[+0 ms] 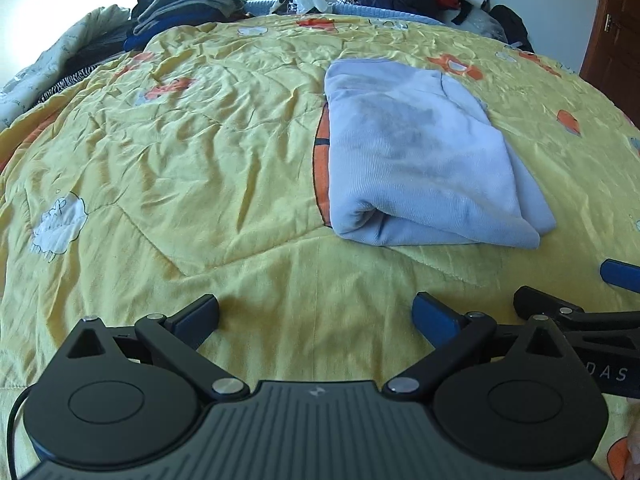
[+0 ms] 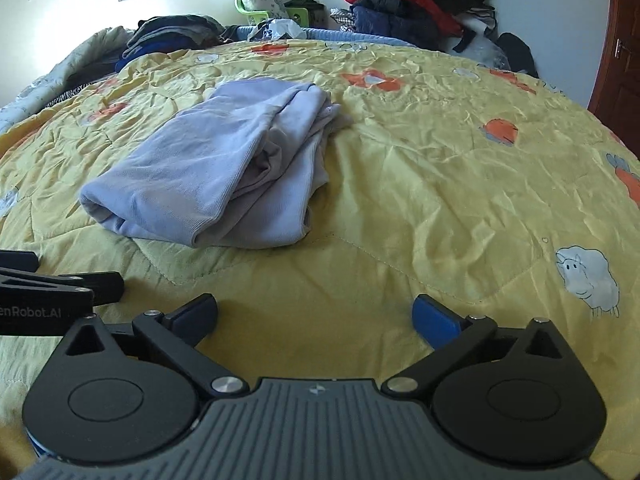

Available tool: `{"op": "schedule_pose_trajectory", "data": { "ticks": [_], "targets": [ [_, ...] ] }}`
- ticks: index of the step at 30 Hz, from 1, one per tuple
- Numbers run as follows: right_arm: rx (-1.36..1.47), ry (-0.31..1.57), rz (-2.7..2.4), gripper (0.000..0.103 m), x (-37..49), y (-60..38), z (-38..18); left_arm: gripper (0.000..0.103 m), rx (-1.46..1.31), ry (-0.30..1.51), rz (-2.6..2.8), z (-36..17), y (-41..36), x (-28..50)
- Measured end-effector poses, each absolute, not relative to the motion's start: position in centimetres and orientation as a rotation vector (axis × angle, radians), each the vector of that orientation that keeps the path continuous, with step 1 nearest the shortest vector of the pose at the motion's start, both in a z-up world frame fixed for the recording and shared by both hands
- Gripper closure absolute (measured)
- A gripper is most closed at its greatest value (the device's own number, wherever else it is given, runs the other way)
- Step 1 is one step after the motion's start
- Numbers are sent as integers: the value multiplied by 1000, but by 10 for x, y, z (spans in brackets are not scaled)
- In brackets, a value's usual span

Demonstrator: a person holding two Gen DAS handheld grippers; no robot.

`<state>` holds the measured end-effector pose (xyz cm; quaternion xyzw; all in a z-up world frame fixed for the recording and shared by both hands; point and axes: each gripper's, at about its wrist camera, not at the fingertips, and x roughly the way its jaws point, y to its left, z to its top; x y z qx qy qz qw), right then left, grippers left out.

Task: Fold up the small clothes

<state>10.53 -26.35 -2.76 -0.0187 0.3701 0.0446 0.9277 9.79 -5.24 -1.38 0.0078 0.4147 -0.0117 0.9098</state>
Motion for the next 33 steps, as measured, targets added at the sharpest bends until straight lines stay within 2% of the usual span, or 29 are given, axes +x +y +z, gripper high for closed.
{"op": "schedule_pose_trajectory", "data": {
  "ticks": [17, 33],
  "targets": [
    [-27, 878, 85, 2, 111, -261, -19, 0, 21, 868, -39, -12, -52, 95],
    [-13, 891, 39, 1, 117, -261, -20, 0, 0, 896, -1, -12, -53, 100]
  ]
}}
